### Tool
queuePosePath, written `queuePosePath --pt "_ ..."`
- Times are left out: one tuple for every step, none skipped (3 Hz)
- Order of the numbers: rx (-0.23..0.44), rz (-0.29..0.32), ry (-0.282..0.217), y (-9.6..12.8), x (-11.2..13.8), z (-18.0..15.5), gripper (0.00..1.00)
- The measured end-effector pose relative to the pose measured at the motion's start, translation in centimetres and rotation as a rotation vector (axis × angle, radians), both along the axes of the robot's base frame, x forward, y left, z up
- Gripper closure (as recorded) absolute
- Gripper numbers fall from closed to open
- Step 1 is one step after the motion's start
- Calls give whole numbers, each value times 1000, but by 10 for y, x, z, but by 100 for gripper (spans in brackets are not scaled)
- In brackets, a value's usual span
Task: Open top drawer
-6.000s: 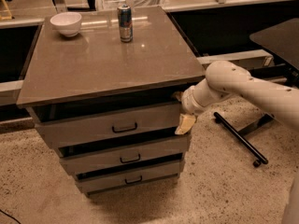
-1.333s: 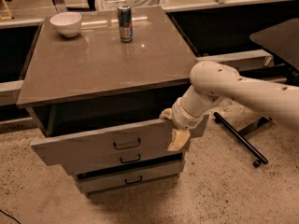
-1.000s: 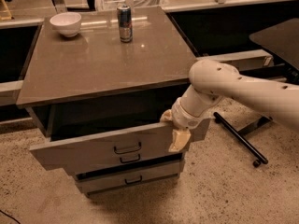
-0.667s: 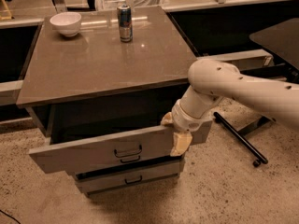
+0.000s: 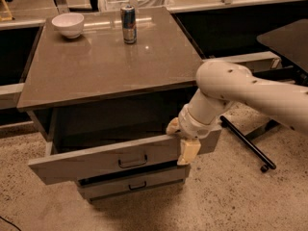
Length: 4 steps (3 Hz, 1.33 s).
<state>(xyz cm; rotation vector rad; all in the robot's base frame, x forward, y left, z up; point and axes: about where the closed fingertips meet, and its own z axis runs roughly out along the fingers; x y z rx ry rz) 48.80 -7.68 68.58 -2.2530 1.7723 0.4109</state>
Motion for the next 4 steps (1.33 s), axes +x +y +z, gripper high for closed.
queuePosePath --pt "-7 -5 6 -5 -20 15 34" --pt "10 -21 -44 -6 -26 35 34" --pt "32 -37 -101 -6 -21 49 34" --pt "34 -35 -155 -4 -2 62 37"
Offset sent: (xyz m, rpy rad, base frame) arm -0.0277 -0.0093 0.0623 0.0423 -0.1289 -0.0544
